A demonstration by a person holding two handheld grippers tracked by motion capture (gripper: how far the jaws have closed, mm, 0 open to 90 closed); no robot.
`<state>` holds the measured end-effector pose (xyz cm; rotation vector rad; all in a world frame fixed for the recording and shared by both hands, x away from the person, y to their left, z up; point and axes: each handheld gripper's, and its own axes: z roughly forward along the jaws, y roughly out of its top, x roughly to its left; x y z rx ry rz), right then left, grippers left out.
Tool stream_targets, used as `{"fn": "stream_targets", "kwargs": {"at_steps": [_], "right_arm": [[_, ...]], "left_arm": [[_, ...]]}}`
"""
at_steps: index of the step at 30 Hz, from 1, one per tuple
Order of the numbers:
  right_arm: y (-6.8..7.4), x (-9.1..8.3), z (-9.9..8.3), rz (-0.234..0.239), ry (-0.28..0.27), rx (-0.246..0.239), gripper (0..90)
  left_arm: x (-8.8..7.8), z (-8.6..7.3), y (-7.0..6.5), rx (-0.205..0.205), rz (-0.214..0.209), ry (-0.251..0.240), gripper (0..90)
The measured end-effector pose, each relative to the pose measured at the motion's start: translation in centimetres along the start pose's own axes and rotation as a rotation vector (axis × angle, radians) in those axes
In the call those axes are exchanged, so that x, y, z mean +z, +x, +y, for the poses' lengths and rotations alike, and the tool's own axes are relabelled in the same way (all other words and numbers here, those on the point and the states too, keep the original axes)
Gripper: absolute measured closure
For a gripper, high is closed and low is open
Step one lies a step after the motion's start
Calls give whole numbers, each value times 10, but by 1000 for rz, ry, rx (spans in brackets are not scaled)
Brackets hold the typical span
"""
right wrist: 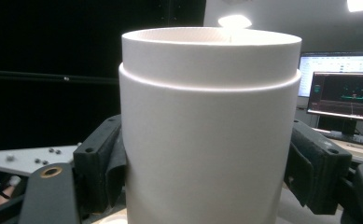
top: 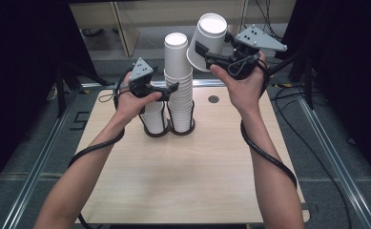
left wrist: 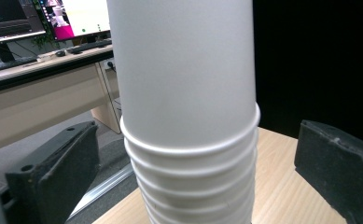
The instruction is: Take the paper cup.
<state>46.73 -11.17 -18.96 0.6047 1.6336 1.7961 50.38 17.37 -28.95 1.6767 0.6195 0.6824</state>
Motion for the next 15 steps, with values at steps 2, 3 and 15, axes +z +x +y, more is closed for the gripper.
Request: {"fn": "stream_targets", "kwargs": {"at_steps": [2, 3, 15], "right_arm": [[-1, -3, -2, -4, 8, -3, 236], [-1, -3, -3, -7, 3, -10, 236], [2, -15, -15, -10, 34, 4, 236]], "left_arm": [[-5, 0, -1, 0, -5, -5, 0], [-8, -1, -1, -2, -8, -7, 0], [-32, -3, -10, 26, -24, -23, 0]]}}
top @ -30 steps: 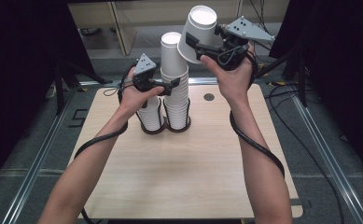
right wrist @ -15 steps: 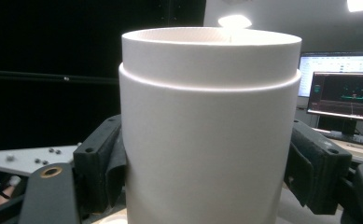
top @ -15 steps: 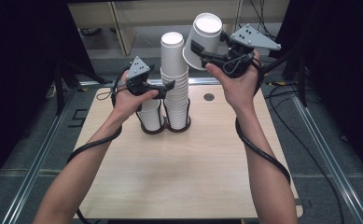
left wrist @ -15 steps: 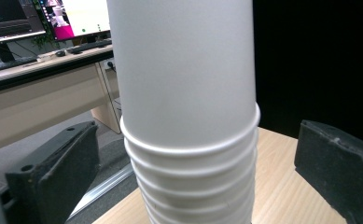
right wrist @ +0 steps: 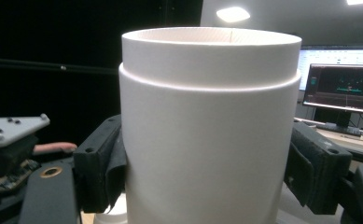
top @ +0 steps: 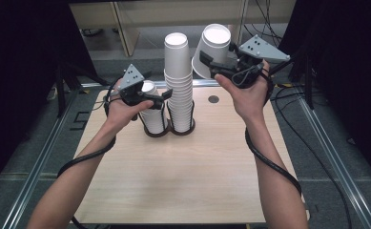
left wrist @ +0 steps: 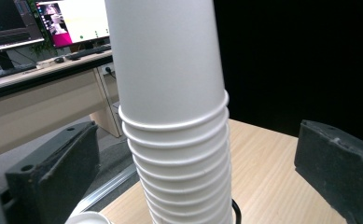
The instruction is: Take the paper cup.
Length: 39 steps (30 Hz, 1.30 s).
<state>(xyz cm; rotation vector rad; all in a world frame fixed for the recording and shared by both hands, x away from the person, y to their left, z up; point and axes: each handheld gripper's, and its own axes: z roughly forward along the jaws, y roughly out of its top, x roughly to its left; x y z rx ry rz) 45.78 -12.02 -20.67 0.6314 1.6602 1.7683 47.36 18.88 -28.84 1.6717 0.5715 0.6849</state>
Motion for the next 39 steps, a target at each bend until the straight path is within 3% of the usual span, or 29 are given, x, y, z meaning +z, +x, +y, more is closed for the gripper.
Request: {"fn": "stream_targets", "kwargs": {"at_steps": [4, 5, 6, 10, 13, 22, 24, 25, 28, 35, 39], "right_arm": [[3, -3, -7, 3, 14, -4, 236], [7, -6, -11, 10, 34, 19, 236], [6, -6, -13, 5, 26, -11, 236], [12, -11, -23, 16, 48, 15, 236], [13, -12, -27, 16, 53, 1, 236], [25, -19, -60, 53, 95, 40, 236], [25, -19, -62, 49, 95, 28, 236], [28, -21, -68, 60, 103, 49, 236], [30, -23, -75, 64, 111, 32, 236], [37, -29, -94, 83, 132, 48, 236], [46, -35, -115, 94, 173, 81, 236]], "left_arm": [[-7, -3, -5, 3, -4, 2, 0], [-10, -4, -7, 10, -11, -1, 0], [-12, -5, -8, 8, -12, -7, 0], [-20, -7, -14, 13, -25, -15, 0], [-23, -9, -18, 15, -29, -5, 0], [-32, -33, -32, 1, -60, 15, 0], [-32, -36, -33, 0, -66, 18, 0], [-33, -41, -37, -3, -71, 24, 0], [-34, -48, -42, 7, -81, 37, 0], [-39, -60, -53, 3, -98, 42, 0], [-42, -75, -65, 11, -120, 72, 0]]}}
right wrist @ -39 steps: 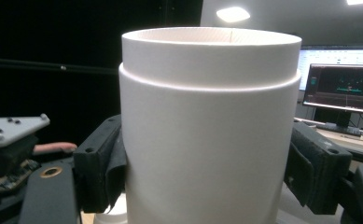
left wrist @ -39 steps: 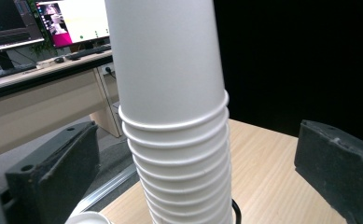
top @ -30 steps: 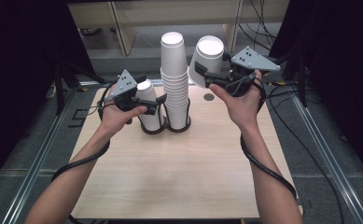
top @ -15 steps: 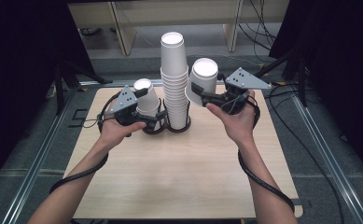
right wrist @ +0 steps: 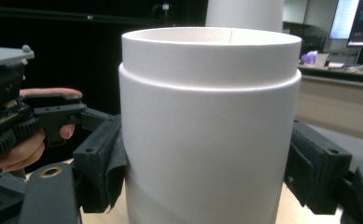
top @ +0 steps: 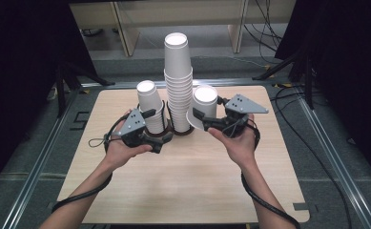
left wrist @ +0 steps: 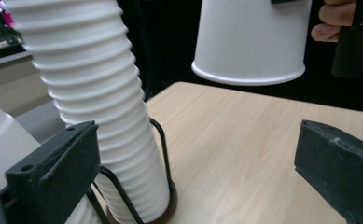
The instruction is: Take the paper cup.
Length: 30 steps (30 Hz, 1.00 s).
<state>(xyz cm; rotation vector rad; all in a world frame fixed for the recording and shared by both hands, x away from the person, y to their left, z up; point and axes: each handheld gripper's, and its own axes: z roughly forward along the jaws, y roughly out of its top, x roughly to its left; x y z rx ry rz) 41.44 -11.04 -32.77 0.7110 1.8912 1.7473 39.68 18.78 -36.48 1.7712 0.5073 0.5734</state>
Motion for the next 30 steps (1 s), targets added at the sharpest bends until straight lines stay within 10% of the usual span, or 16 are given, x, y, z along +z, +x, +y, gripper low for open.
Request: {"fn": "stream_targets", "kwargs": {"at_steps": [17, 30], "right_arm": [[24, -2, -80, 69, 83, 109, 236], [19, -5, -83, 63, 79, 95, 236]], "left_arm": [[-15, -53, -27, -8, -25, 72, 0], [-8, -60, -32, -29, -47, 74, 0]]}}
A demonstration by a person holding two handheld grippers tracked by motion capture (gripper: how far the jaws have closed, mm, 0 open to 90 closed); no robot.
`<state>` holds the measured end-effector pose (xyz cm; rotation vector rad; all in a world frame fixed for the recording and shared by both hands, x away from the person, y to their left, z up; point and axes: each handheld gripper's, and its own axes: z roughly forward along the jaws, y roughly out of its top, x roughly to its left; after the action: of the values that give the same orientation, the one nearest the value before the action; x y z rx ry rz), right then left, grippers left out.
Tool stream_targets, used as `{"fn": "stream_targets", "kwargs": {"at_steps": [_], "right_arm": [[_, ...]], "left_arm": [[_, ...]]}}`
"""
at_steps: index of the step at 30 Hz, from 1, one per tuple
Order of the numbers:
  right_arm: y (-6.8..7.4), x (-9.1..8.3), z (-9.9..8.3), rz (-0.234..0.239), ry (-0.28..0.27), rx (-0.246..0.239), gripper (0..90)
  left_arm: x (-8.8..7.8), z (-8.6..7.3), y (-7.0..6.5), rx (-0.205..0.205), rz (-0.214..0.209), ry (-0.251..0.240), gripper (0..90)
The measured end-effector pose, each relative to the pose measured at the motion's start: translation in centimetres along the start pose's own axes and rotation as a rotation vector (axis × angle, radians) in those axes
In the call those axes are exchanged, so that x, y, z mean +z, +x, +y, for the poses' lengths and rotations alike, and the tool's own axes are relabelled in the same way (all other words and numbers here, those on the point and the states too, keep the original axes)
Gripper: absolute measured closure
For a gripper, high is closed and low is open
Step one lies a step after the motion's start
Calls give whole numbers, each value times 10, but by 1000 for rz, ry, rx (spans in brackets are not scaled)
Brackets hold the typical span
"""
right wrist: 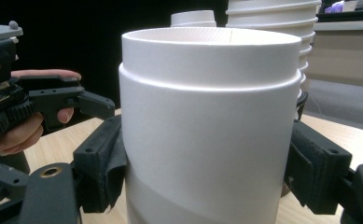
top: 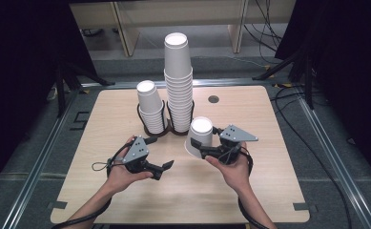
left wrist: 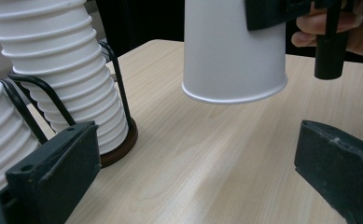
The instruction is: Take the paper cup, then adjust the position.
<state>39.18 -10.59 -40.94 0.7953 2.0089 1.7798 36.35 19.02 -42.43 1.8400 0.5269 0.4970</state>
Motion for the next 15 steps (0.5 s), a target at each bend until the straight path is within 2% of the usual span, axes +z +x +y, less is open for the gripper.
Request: {"fn": "stream_targets", "kwargs": {"at_steps": [1, 2, 4, 5, 7, 8, 9, 10, 13, 14, 15], "right_arm": [[1, 1, 0, 2, 8, 24, 236], [1, 1, -1, -12, 1, 12, 236], [1, 5, -5, 3, 4, 9, 236], [2, 6, -7, 9, 9, 29, 236], [3, 9, -10, 11, 12, 8, 236], [5, 11, -11, 34, 24, 36, 236], [5, 11, -11, 29, 15, 6, 236], [5, 11, -11, 29, 15, 6, 236], [8, 14, -11, 58, 28, 14, 236], [10, 15, -12, 74, 27, 42, 236], [10, 15, -12, 74, 27, 42, 236]], "left_arm": [[0, -1, 0, -1, -1, 6, 0], [1, -2, -1, -4, -5, 11, 0], [3, -2, -3, -15, -16, 10, 0], [3, -2, -3, -18, -21, 14, 0], [4, -3, -6, -16, -25, 11, 0], [5, -3, -8, -20, -29, 3, 0], [5, -4, -9, -23, -32, 12, 0], [5, -4, -9, -23, -32, 12, 0], [7, -7, -11, -28, -42, 27, 0], [8, -7, -12, -31, -45, 29, 0], [8, -7, -12, -31, -45, 29, 0]]}}
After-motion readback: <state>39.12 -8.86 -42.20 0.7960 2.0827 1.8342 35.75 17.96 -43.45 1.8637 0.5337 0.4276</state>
